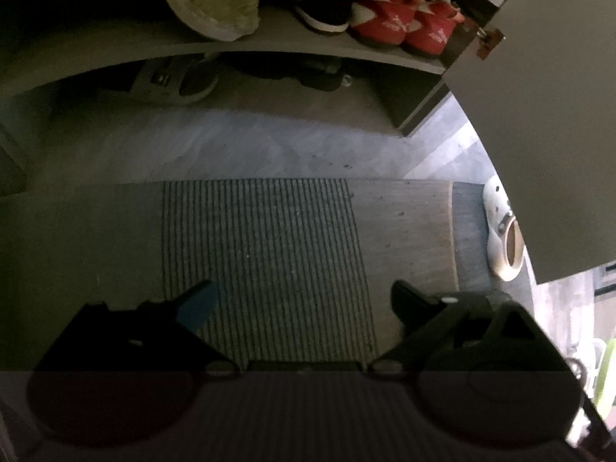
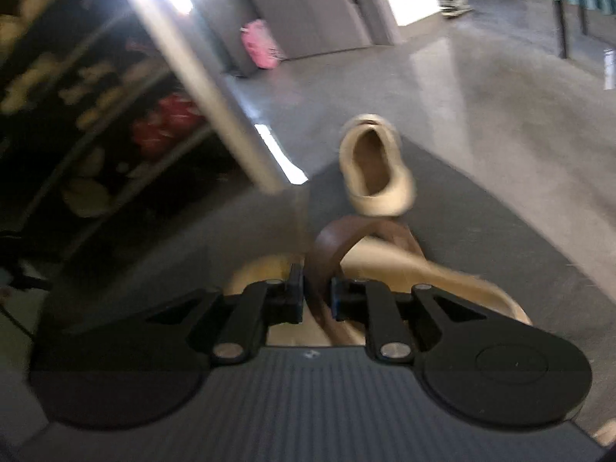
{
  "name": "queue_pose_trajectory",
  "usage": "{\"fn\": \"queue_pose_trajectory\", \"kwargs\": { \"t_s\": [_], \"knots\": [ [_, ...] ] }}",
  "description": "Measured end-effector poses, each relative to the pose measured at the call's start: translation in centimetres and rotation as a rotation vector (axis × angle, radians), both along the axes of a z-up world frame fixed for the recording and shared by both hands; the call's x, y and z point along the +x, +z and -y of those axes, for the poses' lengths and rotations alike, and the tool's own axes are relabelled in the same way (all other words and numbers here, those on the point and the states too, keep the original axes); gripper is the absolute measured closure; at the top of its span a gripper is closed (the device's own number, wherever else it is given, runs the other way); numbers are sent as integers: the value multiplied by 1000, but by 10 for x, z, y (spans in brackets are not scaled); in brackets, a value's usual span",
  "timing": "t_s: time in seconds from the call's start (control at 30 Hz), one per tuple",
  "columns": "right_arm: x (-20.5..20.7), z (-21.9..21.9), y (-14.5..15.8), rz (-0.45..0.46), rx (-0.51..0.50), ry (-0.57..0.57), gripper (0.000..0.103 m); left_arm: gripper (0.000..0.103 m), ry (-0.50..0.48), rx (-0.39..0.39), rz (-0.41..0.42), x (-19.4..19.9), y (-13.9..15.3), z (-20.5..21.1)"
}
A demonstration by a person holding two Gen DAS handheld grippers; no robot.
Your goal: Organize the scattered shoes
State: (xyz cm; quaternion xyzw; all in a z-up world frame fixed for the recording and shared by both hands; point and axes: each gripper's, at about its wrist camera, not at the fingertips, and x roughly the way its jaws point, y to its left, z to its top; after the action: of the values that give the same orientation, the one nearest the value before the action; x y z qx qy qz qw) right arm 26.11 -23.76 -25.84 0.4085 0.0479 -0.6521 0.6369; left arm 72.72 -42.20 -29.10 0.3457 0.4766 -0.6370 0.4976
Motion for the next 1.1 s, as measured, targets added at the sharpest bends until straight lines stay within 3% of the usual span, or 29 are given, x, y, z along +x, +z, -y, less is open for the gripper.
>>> {"fn": "queue_pose_trajectory", "kwargs": {
  "t_s": [0.1, 0.2, 0.33, 0.53, 0.6, 0.7, 0.77, 1.03, 1.1],
  "knots": [
    [29, 23, -8, 101, -50, 96, 92, 5, 7, -21, -10, 6, 7, -2],
    [59, 42, -19, 85, -42, 196, 92, 5, 16, -33, -18, 13, 13, -4],
    [66, 52, -37, 132, 28, 178, 90, 5, 49, -35, -18, 25, 15, -7],
    [78, 59, -54, 274, 112, 181, 88, 5, 110, 5, -47, 41, 13, -11],
    [85, 63, -64, 364, 132, 189, 85, 5, 114, 13, -55, 42, 12, -11],
    [97, 62, -73, 469, 102, 252, 87, 5, 112, 20, -68, 42, 12, -13],
    [106, 73, -73, 530, 14, 308, 88, 5, 110, 18, -64, 43, 11, -15],
    [147, 160, -64, 522, -123, 590, 88, 5, 162, -13, -91, 51, 23, -14],
    [171, 195, -68, 495, -131, 713, 88, 5, 164, -35, -87, 50, 29, -13]
  ]
}}
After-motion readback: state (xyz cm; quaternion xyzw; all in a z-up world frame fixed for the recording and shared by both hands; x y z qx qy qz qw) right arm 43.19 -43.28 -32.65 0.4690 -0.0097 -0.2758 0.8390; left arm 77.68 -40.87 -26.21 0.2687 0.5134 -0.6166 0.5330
